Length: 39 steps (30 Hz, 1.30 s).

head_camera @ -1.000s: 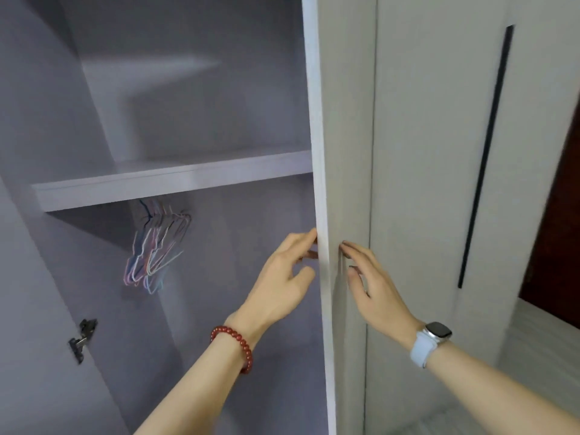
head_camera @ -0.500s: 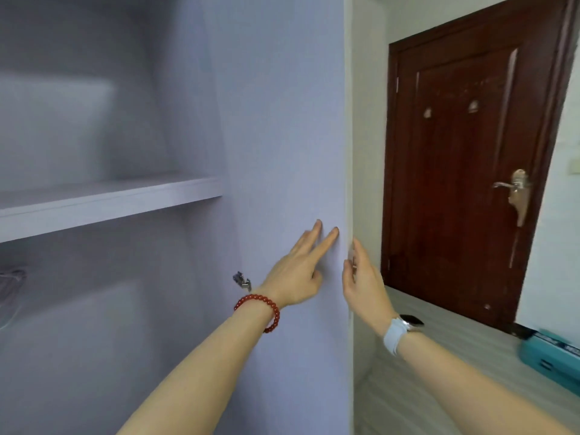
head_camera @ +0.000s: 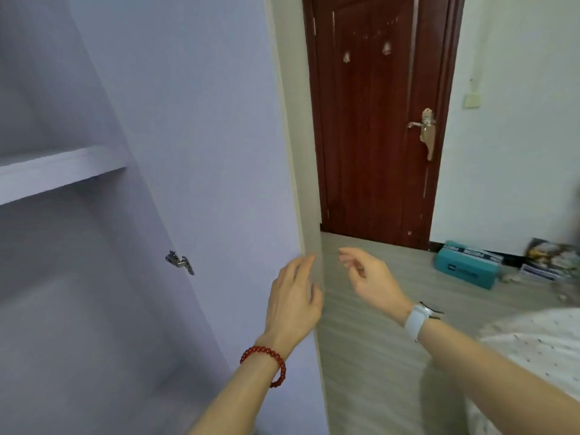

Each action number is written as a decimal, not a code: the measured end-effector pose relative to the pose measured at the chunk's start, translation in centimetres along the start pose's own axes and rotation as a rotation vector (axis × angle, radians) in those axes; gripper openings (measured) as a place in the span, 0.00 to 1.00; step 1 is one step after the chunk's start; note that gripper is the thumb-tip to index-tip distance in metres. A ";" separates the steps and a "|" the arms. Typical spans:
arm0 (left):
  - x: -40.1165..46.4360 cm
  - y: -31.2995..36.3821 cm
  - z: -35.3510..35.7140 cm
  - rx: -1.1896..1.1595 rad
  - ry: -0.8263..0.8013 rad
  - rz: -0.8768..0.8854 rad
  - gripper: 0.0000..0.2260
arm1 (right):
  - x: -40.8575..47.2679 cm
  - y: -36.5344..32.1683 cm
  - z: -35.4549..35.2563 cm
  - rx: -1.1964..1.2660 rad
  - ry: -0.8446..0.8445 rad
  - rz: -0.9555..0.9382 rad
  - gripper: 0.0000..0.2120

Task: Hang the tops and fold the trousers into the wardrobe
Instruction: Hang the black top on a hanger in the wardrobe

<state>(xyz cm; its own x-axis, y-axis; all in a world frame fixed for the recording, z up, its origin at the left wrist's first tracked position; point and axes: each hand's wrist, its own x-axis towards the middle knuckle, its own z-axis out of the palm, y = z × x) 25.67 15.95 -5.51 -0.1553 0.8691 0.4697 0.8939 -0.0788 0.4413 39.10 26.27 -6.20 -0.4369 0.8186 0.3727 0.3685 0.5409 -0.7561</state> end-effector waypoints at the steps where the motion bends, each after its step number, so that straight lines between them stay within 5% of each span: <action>1: -1.1 0.3 1.7 -0.015 -0.070 0.011 0.22 | -1.3 1.5 -0.4 -0.035 -0.042 0.059 0.16; 6: -2.2 2.2 11.2 -0.169 -0.373 0.001 0.20 | -7.5 10.0 -3.8 -0.134 -0.224 0.432 0.16; 11: 2.9 5.2 20.0 -0.217 -0.522 -0.009 0.17 | -10.1 17.2 -9.4 -0.170 -0.119 0.681 0.15; 27: 31.3 16.9 44.6 -0.331 -0.739 0.101 0.15 | 4.5 39.1 -26.9 -0.140 0.283 0.934 0.15; 39: 50.6 20.3 60.4 -0.396 -0.962 0.478 0.15 | 17.1 50.7 -32.8 -0.175 0.637 1.140 0.16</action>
<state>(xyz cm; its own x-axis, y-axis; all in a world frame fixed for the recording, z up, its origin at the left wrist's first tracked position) 61.32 87.78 -18.98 0.7037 0.7087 -0.0502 0.5529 -0.5020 0.6650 77.25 73.99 -20.49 0.6304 0.7500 -0.2001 0.3920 -0.5301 -0.7519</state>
